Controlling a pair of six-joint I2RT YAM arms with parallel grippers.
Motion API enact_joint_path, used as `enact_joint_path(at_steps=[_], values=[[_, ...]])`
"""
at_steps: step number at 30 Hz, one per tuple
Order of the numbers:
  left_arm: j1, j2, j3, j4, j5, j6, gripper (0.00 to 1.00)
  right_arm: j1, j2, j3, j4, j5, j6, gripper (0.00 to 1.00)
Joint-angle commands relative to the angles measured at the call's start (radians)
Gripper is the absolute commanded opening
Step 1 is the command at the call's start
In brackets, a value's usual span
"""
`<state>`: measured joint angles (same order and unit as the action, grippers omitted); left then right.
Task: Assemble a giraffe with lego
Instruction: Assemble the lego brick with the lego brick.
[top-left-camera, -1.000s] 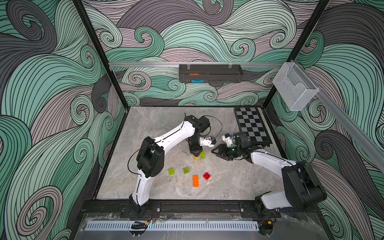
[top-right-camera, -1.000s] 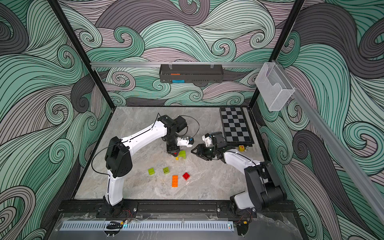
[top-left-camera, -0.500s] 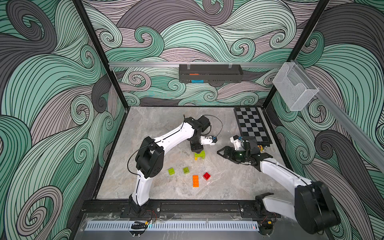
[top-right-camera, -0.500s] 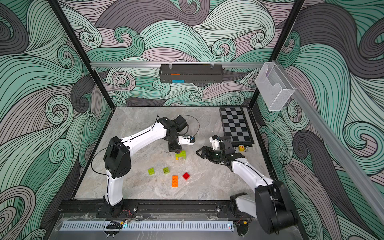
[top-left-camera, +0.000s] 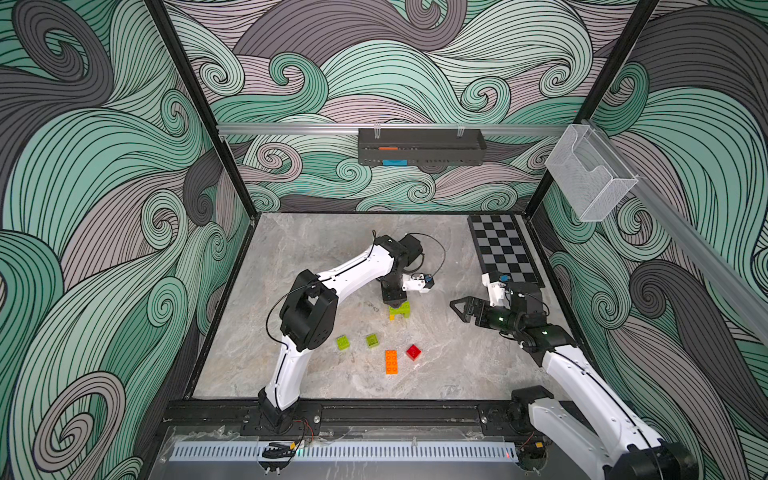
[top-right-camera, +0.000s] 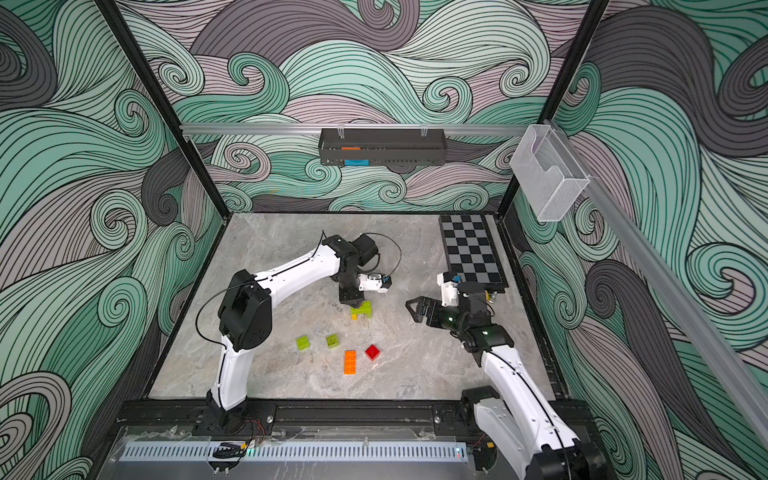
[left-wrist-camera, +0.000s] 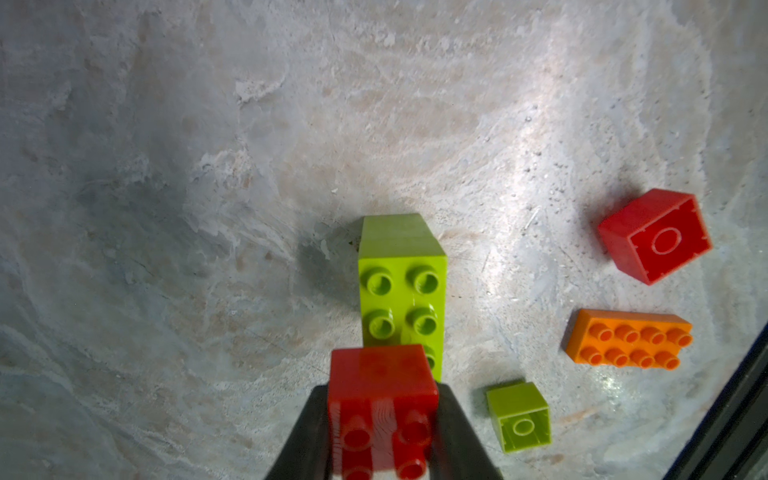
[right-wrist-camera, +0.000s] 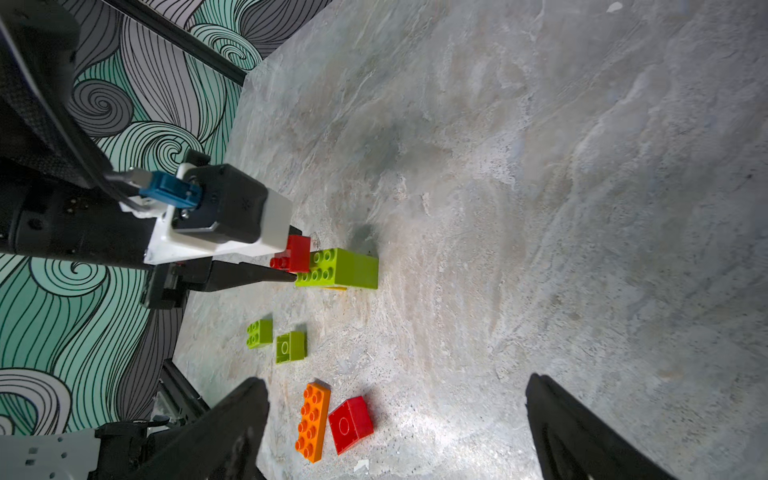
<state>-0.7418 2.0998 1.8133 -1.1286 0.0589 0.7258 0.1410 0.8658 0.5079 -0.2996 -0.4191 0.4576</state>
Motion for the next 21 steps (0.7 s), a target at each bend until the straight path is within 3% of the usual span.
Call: enact_joint_path(at_steps=[1, 21], values=[[0.004, 0.006, 0.025, -0.05, -0.014, 0.012, 0.0, -0.021, -0.001, -0.01, -0.03, 0.007, -0.036, 0.99], [0.005, 0.022, -0.002, -0.025, 0.007, -0.002, 0.0, -0.044, 0.039, -0.015, -0.03, -0.012, -0.053, 0.99]])
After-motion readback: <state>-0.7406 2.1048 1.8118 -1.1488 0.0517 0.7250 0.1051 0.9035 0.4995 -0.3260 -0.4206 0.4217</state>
